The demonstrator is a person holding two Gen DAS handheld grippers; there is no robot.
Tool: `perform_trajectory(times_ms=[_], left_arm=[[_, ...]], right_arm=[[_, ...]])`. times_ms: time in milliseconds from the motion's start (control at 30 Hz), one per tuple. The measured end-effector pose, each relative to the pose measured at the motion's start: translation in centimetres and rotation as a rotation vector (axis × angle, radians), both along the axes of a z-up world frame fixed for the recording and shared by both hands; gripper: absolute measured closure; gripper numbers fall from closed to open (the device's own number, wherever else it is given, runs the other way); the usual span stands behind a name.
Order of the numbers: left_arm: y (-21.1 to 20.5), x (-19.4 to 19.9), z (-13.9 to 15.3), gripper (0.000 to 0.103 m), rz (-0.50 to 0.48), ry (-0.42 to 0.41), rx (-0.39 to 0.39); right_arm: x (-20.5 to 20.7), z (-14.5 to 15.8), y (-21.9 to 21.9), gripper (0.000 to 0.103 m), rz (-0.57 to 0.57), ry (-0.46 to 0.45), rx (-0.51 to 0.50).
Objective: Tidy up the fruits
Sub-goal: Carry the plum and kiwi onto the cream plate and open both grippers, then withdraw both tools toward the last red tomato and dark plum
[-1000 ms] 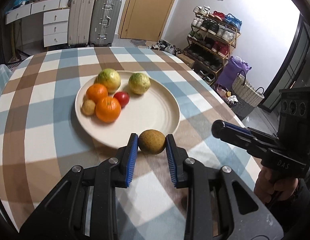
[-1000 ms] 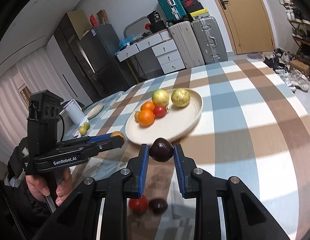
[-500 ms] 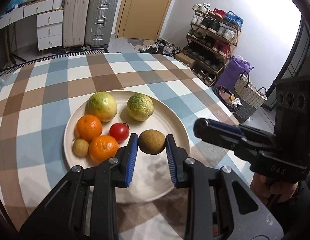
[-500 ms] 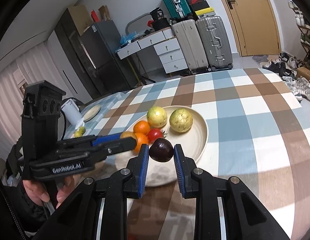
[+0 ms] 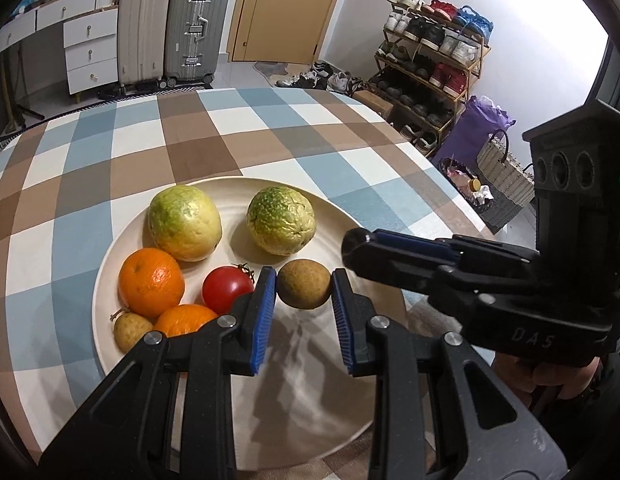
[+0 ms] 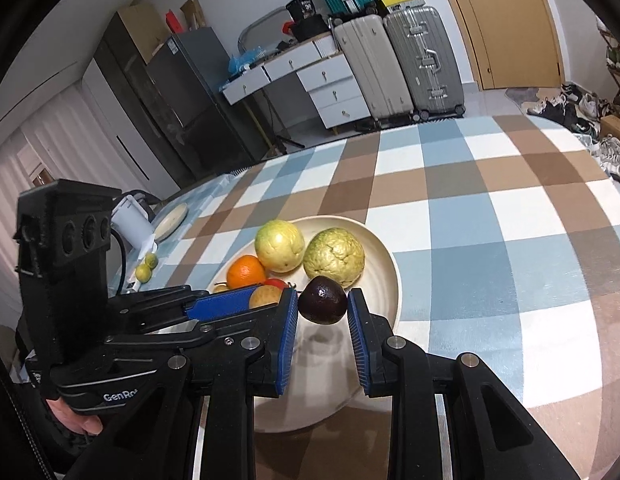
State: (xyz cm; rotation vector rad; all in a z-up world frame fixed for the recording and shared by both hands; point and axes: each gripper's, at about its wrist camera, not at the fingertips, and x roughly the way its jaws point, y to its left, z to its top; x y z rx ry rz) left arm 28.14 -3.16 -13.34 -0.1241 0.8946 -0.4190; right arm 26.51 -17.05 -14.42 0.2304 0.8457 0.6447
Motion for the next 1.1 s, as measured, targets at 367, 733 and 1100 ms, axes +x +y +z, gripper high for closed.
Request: perform_trajectory(times_ms=[367,733,1100], left_arm=[[0.0,1.0,-1.3,0.078,-0.010,0.024,0.002],[0.3,1.0,-0.8,0.076,0.003,0.008,-0.015],[1.2,-3.3,2.9,0.049,0.044,-0.062,0.003]], right_arm=[[2.0,-1.6,0.3,0.077,-0.013,0.041,-0.010],[2.2,-1.5,-0.4,0.061,-0.045,0.052,0.024],[-2.7,2.8,-3.3,0.024,-0.116,-0.071,0.077]])
